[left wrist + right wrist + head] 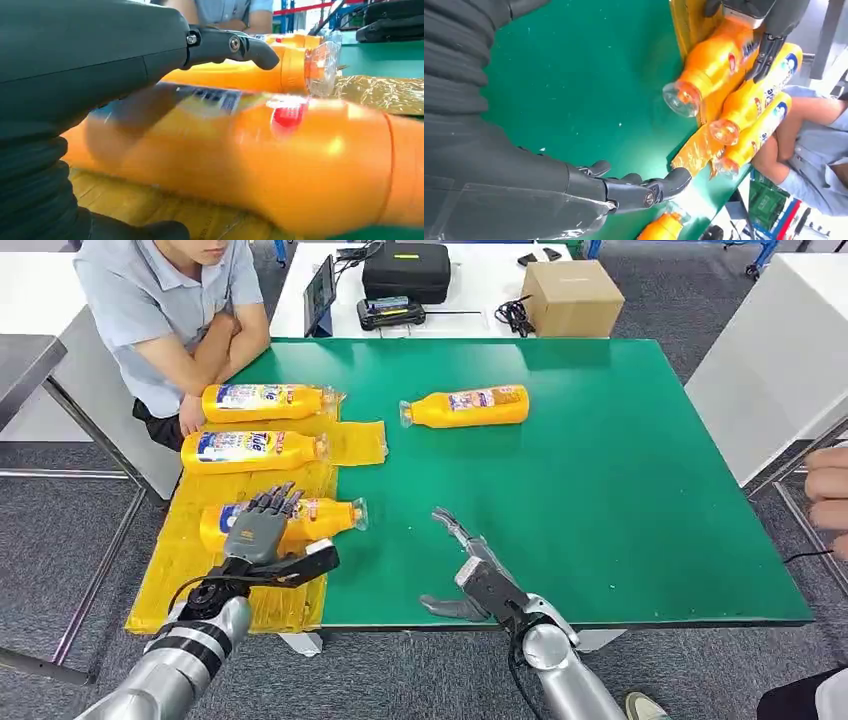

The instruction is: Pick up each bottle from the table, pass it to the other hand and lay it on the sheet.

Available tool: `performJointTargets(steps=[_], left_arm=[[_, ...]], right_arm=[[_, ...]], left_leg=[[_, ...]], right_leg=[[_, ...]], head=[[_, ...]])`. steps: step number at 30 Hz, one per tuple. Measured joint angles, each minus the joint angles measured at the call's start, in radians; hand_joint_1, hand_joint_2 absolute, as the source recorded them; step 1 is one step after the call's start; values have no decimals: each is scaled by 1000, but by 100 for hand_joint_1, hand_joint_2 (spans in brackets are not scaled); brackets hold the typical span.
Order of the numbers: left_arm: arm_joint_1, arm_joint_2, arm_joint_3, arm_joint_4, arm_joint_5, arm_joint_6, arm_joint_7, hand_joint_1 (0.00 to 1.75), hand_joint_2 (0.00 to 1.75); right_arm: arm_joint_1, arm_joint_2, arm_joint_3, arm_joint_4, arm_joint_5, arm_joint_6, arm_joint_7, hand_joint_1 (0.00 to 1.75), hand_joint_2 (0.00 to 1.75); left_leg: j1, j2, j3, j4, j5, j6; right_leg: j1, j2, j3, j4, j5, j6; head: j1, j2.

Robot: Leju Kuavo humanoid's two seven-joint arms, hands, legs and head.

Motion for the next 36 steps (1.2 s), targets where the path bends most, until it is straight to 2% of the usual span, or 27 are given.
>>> performJointTargets(steps=[2,13,28,33,36], left_arm=[[-28,-6,34,63,46,-19,-49,0,175],[-20,-19,49,63,73,-5,-91,0,175],[154,-32,-33,-243,116,-143,-88,0,175],[270,-25,-74,-427,113,-141,-58,0,175],[315,-22,-87,-500,73,-84,-42,0,175]], right_arm=[[-1,-2,0,0,-6,0,0,0,175],[0,-5,0,1,-2,-11,0,0,175],[35,-11,-21,-14,32,-36,4,0,175],[64,-11,-38,-45,50,-53,4,0,175],[72,-11,-47,-55,59,-56,4,0,175]], left_leg=[[0,0,5,0,0,0],[0,0,7,0,0,0],[0,0,3,0,0,0],[0,0,-1,0,0,0],[0,0,-3,0,0,0]], right_leg=[[0,0,5,0,0,0],[0,0,7,0,0,0],[0,0,3,0,0,0],[0,0,-1,0,0,0],[0,1,-3,0,0,0]], head=[[0,0],[0,0],[0,0],[0,0],[0,0]])
